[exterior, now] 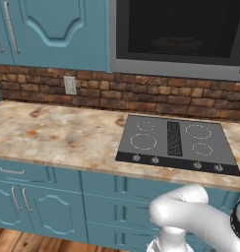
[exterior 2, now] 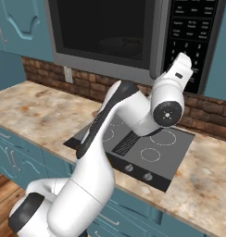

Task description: Place the bowl containing the garlic and hot dog in the microwave. Close the microwave door and press the start button to microwave the meal.

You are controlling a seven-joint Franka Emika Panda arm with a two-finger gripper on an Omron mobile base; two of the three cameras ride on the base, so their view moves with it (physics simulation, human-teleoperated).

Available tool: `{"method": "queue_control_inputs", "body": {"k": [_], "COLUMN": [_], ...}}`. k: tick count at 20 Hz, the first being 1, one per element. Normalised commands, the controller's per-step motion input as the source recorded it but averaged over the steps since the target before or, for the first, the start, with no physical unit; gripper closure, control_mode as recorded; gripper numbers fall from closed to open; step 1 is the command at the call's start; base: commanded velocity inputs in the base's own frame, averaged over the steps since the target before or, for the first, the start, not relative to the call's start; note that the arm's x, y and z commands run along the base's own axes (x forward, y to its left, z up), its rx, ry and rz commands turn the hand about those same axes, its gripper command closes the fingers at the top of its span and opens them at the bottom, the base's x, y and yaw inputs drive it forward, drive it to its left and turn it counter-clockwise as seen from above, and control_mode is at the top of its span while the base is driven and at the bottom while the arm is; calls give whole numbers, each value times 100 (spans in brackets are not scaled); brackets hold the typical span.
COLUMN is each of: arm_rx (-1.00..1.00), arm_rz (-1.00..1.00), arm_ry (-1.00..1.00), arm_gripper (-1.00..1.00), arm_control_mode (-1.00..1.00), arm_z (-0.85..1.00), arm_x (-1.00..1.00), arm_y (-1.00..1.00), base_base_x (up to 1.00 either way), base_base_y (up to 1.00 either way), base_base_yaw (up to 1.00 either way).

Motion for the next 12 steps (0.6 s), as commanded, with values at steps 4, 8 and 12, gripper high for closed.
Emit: {"method": "queue_control_inputs", "body": {"k": [4, 8, 12], "arm_rx": [0, 0, -1], "arm_rz": [0, 0, 0], "arm_ry": [1, 0, 0], "arm_gripper": [100, 100, 100], "arm_control_mode": [-100, -100, -100], "arm_z": [-9, -15, -14], "arm_x": [21, 23, 32], "arm_y": [-13, -12, -4], "base_base_x": [0, 0, 0], "base_base_y": [0, 0, 0], "base_base_yaw": [0, 0, 0]}}
